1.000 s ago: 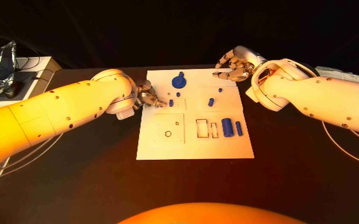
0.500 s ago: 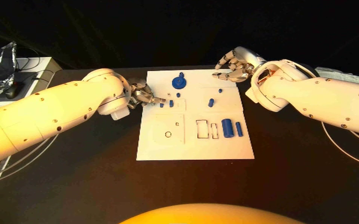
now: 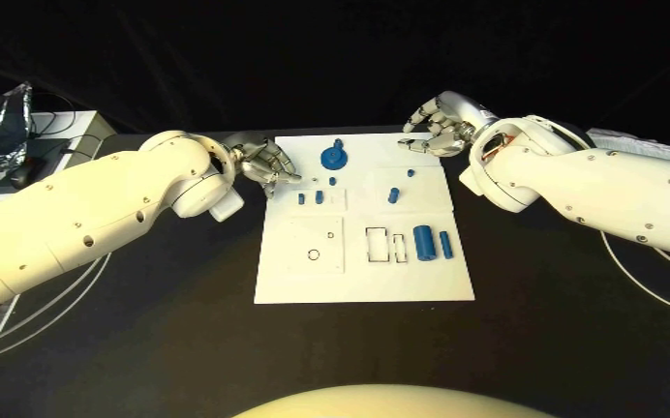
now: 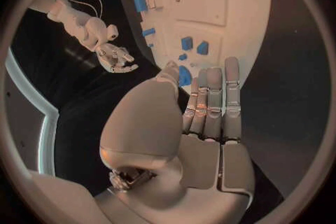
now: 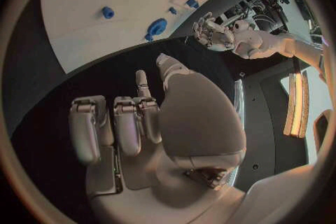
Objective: Assemble the parts on the task board
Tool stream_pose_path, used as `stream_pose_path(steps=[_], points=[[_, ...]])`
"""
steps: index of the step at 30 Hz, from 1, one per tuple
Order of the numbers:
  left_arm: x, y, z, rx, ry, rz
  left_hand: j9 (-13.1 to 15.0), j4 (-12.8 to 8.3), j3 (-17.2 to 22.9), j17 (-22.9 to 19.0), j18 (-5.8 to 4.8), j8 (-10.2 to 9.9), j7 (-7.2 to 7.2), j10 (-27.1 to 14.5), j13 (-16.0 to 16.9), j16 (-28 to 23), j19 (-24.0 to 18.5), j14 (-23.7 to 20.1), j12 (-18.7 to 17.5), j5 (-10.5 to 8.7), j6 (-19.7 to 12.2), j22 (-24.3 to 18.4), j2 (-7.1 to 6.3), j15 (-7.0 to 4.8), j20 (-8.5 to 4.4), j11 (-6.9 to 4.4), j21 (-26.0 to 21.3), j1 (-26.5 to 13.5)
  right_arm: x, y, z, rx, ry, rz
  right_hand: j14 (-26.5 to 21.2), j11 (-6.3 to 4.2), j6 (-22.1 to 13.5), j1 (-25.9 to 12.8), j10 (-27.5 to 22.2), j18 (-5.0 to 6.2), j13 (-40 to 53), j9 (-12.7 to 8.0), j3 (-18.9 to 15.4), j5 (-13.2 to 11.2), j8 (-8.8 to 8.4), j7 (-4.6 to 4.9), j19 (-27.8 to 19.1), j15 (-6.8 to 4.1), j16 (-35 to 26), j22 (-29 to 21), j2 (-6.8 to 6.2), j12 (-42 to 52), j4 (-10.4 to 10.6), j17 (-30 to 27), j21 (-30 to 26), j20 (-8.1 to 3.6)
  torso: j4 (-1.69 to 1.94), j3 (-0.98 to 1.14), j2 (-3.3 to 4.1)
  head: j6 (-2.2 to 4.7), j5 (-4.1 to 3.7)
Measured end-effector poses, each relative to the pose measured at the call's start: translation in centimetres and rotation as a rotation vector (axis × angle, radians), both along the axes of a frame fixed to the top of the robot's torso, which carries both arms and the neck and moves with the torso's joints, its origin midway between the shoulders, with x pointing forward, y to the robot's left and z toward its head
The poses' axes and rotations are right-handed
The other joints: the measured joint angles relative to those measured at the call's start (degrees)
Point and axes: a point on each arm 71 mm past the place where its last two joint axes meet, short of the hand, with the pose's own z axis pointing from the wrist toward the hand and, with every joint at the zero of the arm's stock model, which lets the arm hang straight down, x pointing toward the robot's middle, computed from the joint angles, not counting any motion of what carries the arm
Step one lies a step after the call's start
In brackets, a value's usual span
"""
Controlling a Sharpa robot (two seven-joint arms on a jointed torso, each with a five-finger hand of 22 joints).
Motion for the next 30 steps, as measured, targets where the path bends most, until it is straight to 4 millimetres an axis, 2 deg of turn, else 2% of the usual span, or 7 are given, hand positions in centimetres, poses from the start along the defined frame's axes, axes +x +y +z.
stream_pose_path(steps=[2, 5, 8, 10, 13, 18, 30], points=[[0.3, -0.6, 0.3, -0.031, -0.055, -0.016, -3.9, -0.3, 8.0, -2.6, 0.0, -0.5, -0.06, 1.2, -3.3, -1.9, 0.3, -0.5, -2.6, 0.0, 1.0, -0.9, -3.32, -0.15, -0.33, -0.28, -1.2, 3.5, 0.0, -0.1, 0.0, 0.002, -0.003, -0.002, 0.0, 0.0, -0.2, 0.0, 0.0, 0.0, 0.0, 0.2, 0.1, 0.2, 0.0, -0.07, 0.0, 0.0, -0.3, 0.0, 0.0, -2.5, -0.1, 0.0, -1.0, 0.0, -0.04, 0.04, 0.02, 0.14, 0.02], [0.8, -1.8, 0.8, -0.052, -0.159, -0.058, -8.4, -1.8, 15.9, -4.6, -0.01, -1.2, 0.13, 2.5, -6.6, -2.3, -0.2, -0.5, -5.1, -0.1, 3.9, 1.0, -6.28, -0.15, -0.82, -0.36, 1.0, 4.7, 0.1, -0.1, 0.0, 0.01, -0.01, -0.005, 0.0, -0.08, -0.7, 0.1, -7.3, 0.92, -1.1, 0.8, 2.0, 0.2, 0.0, -0.16, 0.0, 0.0, -2.0, 0.0, -0.12, -13.5, -0.1, 0.0, -5.9, 0.0, -0.09, 0.07, 0.04, 0.35, 0.02], [1.1, -3.0, 0.9, -0.032, -0.257, -0.115, -11.8, -3.4, 19.0, -4.9, -0.01, -2.5, 0.53, 2.8, -8.9, -0.6, -0.7, 0.3, -7.1, -0.59, 6.0, 3.2, -7.88, -0.01, -0.72, -0.09, 3.6, 3.1, 0.2, -0.1, 0.1, 0.021, -0.019, -0.005, 0.0, -0.36, -1.0, 0.9, -14.2, 0.93, -12.2, 1.4, 4.6, 0.2, 0.0, -0.41, 0.0, -0.43, -3.7, 0.0, -0.88, -26.8, -0.1, 0.0, -9.1, -0.28, -0.14, 0.11, 0.06, 0.54, -0.08], [1.2, -3.7, 0.7, -0.002, -0.305, -0.153, -13.7, -4.6, 20.1, -4.6, 0.0, -3.4, 0.45, 2.9, -10.2, 1.4, -0.9, 0.6, -8.2, -0.67, 7.3, 4.2, -8.77, -0.04, -0.51, 0.02, 5.1, 2.2, 0.2, -0.1, 0.2, 0.029, -0.024, -0.005, 0.1, 0.16, -0.9, 1.2, -19.3, 1.83, -24.7, 1.8, 7.4, 0.2, 0.11, -0.61, 0.0, -0.56, -4.8, 0.0, -1.86, -40.7, -0.1, 0.0, -11.2, -0.46, -0.16, 0.14, 0.09, 0.71, -0.13], [1.3, -4.6, 0.2, 0.059, -0.373, -0.215, -15.2, -5.3, 20.8, -4.3, -0.01, -4.0, -0.09, 2.9, -11.2, 3.5, -0.9, 1.3, -9.2, -0.67, 8.2, 5.1, -9.24, 0.08, -0.49, 0.02, 6.3, 0.9, 0.2, 0.0, 0.2, 0.043, -0.033, -0.003, 0.2, -0.01, -1.0, 1.0, -20.5, 1.84, -32.6, 2.3, 10.3, 0.2, 0.29, -0.69, 0.0, -0.64, -5.3, 0.0, -3.0, -49.4, -0.3, 0.0, -12.4, -0.46, -0.16, 0.15, 0.13, 0.9, -0.23], [1.5, -5.8, -0.4, 0.154, -0.45, -0.293, -16.7, -5.4, 20.9, -3.7, 0.0, -4.5, -0.48, 2.9, -12.2, 7.0, 0.0, 2.4, -9.7, -0.67, 8.6, 5.6, -10.13, 0.05, -0.21, 0.02, 7.3, -0.9, 0.2, 0.1, 0.4, 0.061, -0.045, 0.001, 0.2, -0.43, -0.6, 0.5, -20.4, 1.84, -40.2, 3.1, 13.2, 0.2, 0.51, -0.64, 0.0, -0.64, -5.3, 0.0, -3.71, -57.2, -0.5, 0.0, -12.6, -0.46, -0.23, 0.18, 0.2, 1.16, -0.43], [1.6, -8.1, -1.0, 0.299, -0.545, -0.398, -18.7, -6.8, 21.4, 2.2, -0.01, -5.5, -1.73, 3.1, -13.1, 16.3, 0.9, 6.5, -9.7, -0.67, 11.0, 7.4, -10.42, 0.05, -0.09, -0.18, 10.0, -2.8, 0.2, 0.5, 0.5, 0.083, -0.059, 0.01, 0.2, -0.21, -0.8, 0.3, -20.0, 1.83, -44.2, 3.5, 14.0, 0.2, 0.51, -0.44, 0.0, -0.63, -5.3, 0.0, -3.94, -61.0, -0.9, 0.0, -11.2, -0.45, -0.29, 0.25, 0.44, 1.28, -0.56]])
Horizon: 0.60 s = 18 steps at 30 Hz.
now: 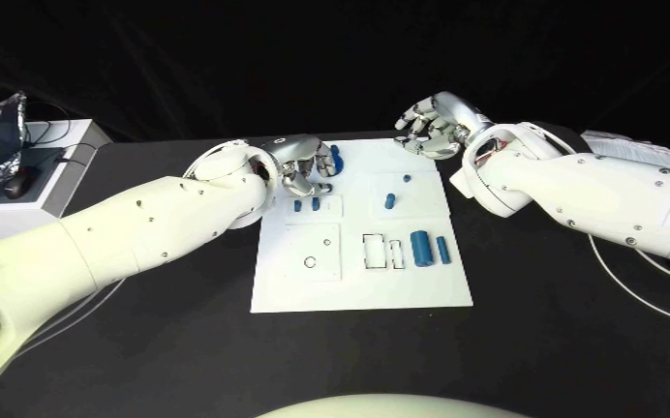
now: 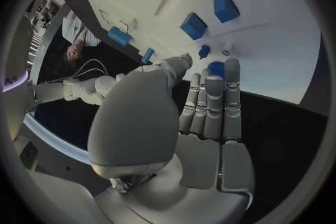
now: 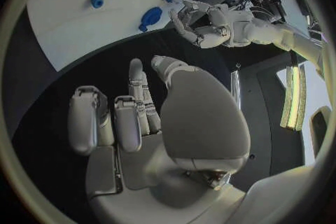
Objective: Assemble the parts on the task board
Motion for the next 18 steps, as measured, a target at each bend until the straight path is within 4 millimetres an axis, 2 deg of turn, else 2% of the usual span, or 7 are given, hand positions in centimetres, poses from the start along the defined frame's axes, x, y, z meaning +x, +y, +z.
stream_pose_path(steps=[7, 18], points=[[0.14, -0.37, -0.23, 0.042, -0.011, -0.006, -0.3, -0.6, 0.6, 2.1, 0.01, -0.3, -0.08, 0.0, -0.2, 2.5, 0.5, 1.8, 0.0, 0.0, 1.4, 0.7, 0.23, 0.13, 0.11, 0.0, 1.2, -0.2, -0.07, 0.11, 0.03, 0.004, -0.001, 0.003, 0.0, 0.19, 0.0, 0.0, 0.2, 0.0, -0.8, 0.1, 0.0, 0.0, 0.0, 0.0, 0.0, 0.0, 0.0, 0.0, 0.0, -0.7, 0.0, 0.0, 0.7, 0.01, -0.05, 0.0, 0.07, -0.14, -0.11], [0.29, -0.83, -0.75, 0.097, -0.001, -0.006, -0.6, -1.3, 1.8, 3.0, 0.01, -0.9, -0.34, 0.2, -0.6, 4.1, 0.6, 2.6, -0.3, 0.0, 2.8, 1.4, 0.23, 0.09, 0.21, 0.21, 2.1, -0.2, -0.2, 0.23, 0.07, 0.007, -0.002, 0.007, 0.0, 0.21, 0.0, -0.2, 0.2, 0.0, -1.3, 0.2, 0.3, 0.0, 0.0, 0.0, 0.0, 0.0, 0.2, 0.0, -0.23, -1.2, 0.0, 0.0, 0.9, 0.01, -0.03, -0.02, 0.07, -0.43, -0.29]])
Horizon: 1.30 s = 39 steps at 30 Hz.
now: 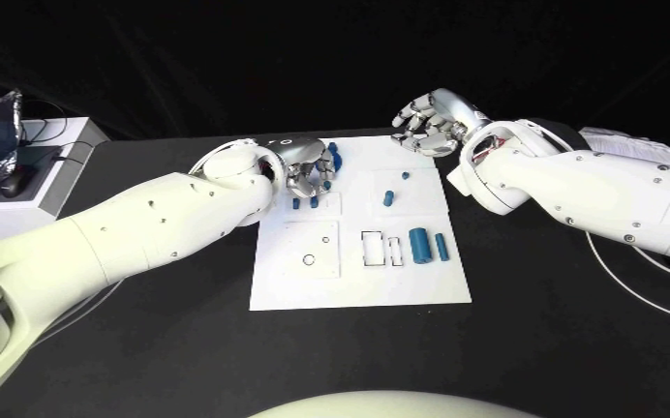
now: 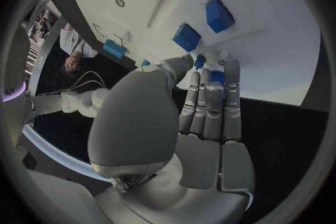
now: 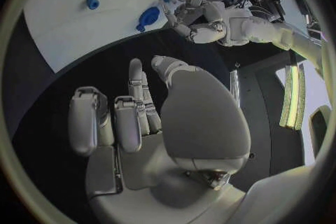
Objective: Assemble the parts on the task board
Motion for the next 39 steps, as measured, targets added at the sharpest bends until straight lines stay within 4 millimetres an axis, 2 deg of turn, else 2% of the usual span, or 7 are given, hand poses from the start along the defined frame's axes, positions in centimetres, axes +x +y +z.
stream_pose_path(steps=[9, 15, 18, 24, 33, 39], points=[[0.21, -0.1, -0.18, 0.021, 0.0, 0.013, -0.3, -0.5, 1.1, 0.6, 0.0, -0.6, 0.04, 0.6, -0.2, 1.0, 0.0, 0.9, 0.0, 0.0, 0.8, 0.5, 0.23, -0.08, 0.0, 0.19, 1.0, -0.2, -0.03, -0.03, 0.02, 0.0, 0.0, 0.0, 0.0, 0.01, 0.0, 0.0, 0.0, -0.01, -0.2, 0.0, 0.0, 0.0, 0.0, 0.0, 0.0, 0.0, 0.0, 0.0, 0.0, 0.0, 0.0, 0.0, 0.0, 0.0, 0.04, -0.02, -0.07, -0.21, -0.13], [0.35, -0.14, -0.24, 0.027, -0.001, 0.022, -0.5, -0.9, 2.4, 1.0, -0.01, -1.3, 0.44, 1.3, -0.5, 1.9, 0.6, 1.5, -0.3, 0.0, 1.2, 1.5, 0.23, -0.03, -0.19, -0.11, 1.9, -0.2, -0.06, 0.03, 0.04, 0.0, -0.001, 0.002, 0.0, 0.01, 0.0, 0.0, 0.0, -0.01, -0.3, 0.0, 0.0, 0.0, 0.0, -0.01, 0.0, 0.0, 0.0, 0.0, 0.0, -0.3, 0.0, 0.0, 0.0, 0.01, 0.07, -0.02, -0.08, -0.29, -0.16], [0.38, -0.29, -0.24, 0.028, -0.001, 0.022, -0.5, -1.2, 3.1, 1.0, 0.0, -1.5, 0.64, 1.5, -0.7, 2.1, 0.6, 1.7, -0.8, 0.0, 1.4, 2.0, 0.86, -0.31, -0.2, 0.01, 2.6, -0.4, -0.06, 0.08, 0.04, 0.0, -0.001, 0.003, 0.0, 0.01, 0.0, 0.0, 0.0, -0.01, -0.4, 0.0, 0.0, 0.0, 0.0, -0.01, 0.0, 0.0, 0.0, 0.0, 0.0, -0.3, 0.0, 0.0, 0.0, 0.01, 0.07, -0.02, -0.08, -0.3, -0.16], [0.38, -0.72, -0.27, 0.028, 0.001, 0.018, -0.6, -1.3, 3.5, 1.5, 0.0, -1.8, 0.45, 2.0, -0.9, 2.4, 1.2, 2.2, -1.2, 0.0, 1.6, 2.9, 0.85, -0.29, -0.21, -0.31, 3.3, -0.4, -0.08, 0.12, 0.04, 0.0, -0.001, 0.004, 0.0, 0.01, 0.0, 0.0, 0.0, -0.01, -0.4, 0.0, 0.0, 0.0, 0.0, -0.02, 0.0, 0.0, 0.0, 0.0, 0.0, -0.3, 0.0, 0.0, 0.0, 0.01, 0.05, -0.03, -0.05, -0.39, -0.15], [0.4, -0.81, -0.43, 0.035, 0.014, 0.018, -0.6, -1.6, 3.8, 1.4, 0.0, -2.1, 0.3, 2.4, -1.1, 2.8, 1.2, 2.5, -2.0, 0.0, 2.2, 3.6, 1.08, -0.29, -0.21, -0.14, 4.0, -0.6, -0.08, 0.18, 0.02, 0.0, 0.0, 0.005, 0.0, 0.1, 0.0, 0.0, 0.1, -0.01, -0.4, 0.0, 0.0, 0.0, 0.0, -0.03, 0.0, 0.0, 0.0, 0.0, 0.0, -0.3, 0.0, 0.0, 0.0, 0.01, 0.08, -0.02, -0.05, -0.6, -0.29], [0.47, -0.82, -0.47, 0.044, 0.025, 0.019, -0.5, -2.3, 4.5, 2.9, -0.01, -2.1, 0.26, 4.5, -1.2, 3.9, 3.0, 4.0, -2.4, 0.0, 3.7, 5.7, 1.37, -0.69, -0.42, -0.79, 5.8, -0.9, -0.07, 0.26, 0.02, 0.001, 0.0, 0.007, 0.0, 0.1, -0.1, 0.0, 0.1, -0.01, -0.4, 0.0, 0.0, 0.0, 0.0, -0.09, 0.0, 0.0, 0.0, 0.0, 0.0, -0.3, 0.0, 0.0, 0.0, 0.01, 0.08, -0.01, -0.09, -0.75, -0.21]])
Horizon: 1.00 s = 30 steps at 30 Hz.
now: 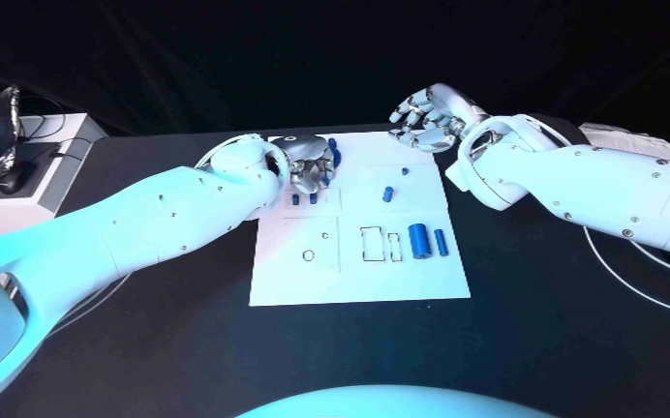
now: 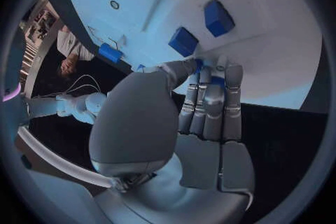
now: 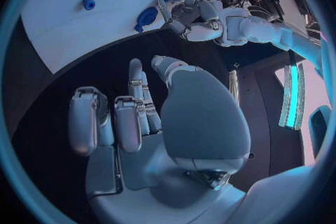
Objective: Assemble the parts on the task board
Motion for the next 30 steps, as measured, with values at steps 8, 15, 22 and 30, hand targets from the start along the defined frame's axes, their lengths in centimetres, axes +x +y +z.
stream_pose_path(steps=[8, 15, 22, 30], points=[[0.2, 0.0, 0.0, 0.01, 0.009, 0.005, 0.1, -0.4, 0.4, 1.3, 0.01, -0.5, 0.21, 1.1, -0.1, 0.6, 1.2, 1.2, -0.9, 0.0, 0.6, 1.8, 0.4, -0.31, -0.39, -0.23, 1.4, -0.4, 0.0, 0.0, 0.0, 0.0, 0.0, 0.0, 0.0, -0.2, 0.2, 0.0, 0.2, 0.0, -0.2, 0.1, 0.0, 0.0, 0.0, 0.2, 0.0, 0.0, 0.0, 0.0, 0.0, -0.2, 0.0, 0.0, 0.0, 0.0, -0.01, 0.01, -0.05, -0.12, -0.1], [0.2, 0.0, 0.0, 0.007, 0.004, 0.008, 0.6, -1.8, 1.1, 4.3, 0.0, -0.5, 0.01, 4.8, 0.0, 1.9, 4.4, 4.1, -2.2, 0.0, 3.3, 5.5, 1.67, -1.07, -1.0, -1.06, 4.4, -0.6, 0.0, 0.0, 0.0, 0.0, 0.0, 0.0, 0.0, -0.19, 0.2, 0.0, 0.2, 0.0, -0.2, 0.1, 0.0, 0.0, 0.0, 0.2, 0.0, 0.0, 0.0, 0.0, 0.0, -0.2, 0.0, 0.0, 0.0, 0.0, 0.01, 0.0, -0.07, -0.05, -0.13], [0.3, 0.3, -0.1, -0.008, -0.013, 0.016, 1.3, -3.2, 2.1, 5.9, -0.92, -1.1, -0.04, 7.2, 0.2, 2.0, 6.5, 5.6, -4.0, -0.12, 4.3, 8.0, 1.99, -1.75, -1.53, -1.46, 6.3, -0.6, 0.0, 0.0, 0.0, 0.0, 0.0, 0.001, 0.0, -0.11, 0.2, 0.0, 0.3, 0.0, -0.2, 0.1, 0.0, 0.0, 0.0, 0.2, 0.0, 0.0, 0.0, 0.0, 0.0, -0.2, 0.0, 0.0, 0.0, 0.0, 0.01, -0.04, -0.09, 0.31, -0.09], [-0.1, 1.1, 0.3, -0.05, -0.035, 0.021, 1.4, -3.9, 2.6, 5.9, -0.92, -1.7, 0.08, 8.1, 0.4, 2.0, 6.9, 6.2, -5.8, -0.23, 4.5, 8.5, 2.04, -1.55, -1.53, -1.37, 6.6, -0.5, 0.0, -0.1, 0.0, 0.0, 0.0, -0.001, 0.0, -0.1, 0.2, 0.0, 0.3, 0.0, -0.4, 0.1, 0.0, 0.0, 0.0, 0.19, 0.0, 0.0, 0.0, 0.0, 0.0, -0.2, 0.0, 0.0, 0.0, 0.0, 0.11, -0.11, -0.1, 0.52, -0.07]])
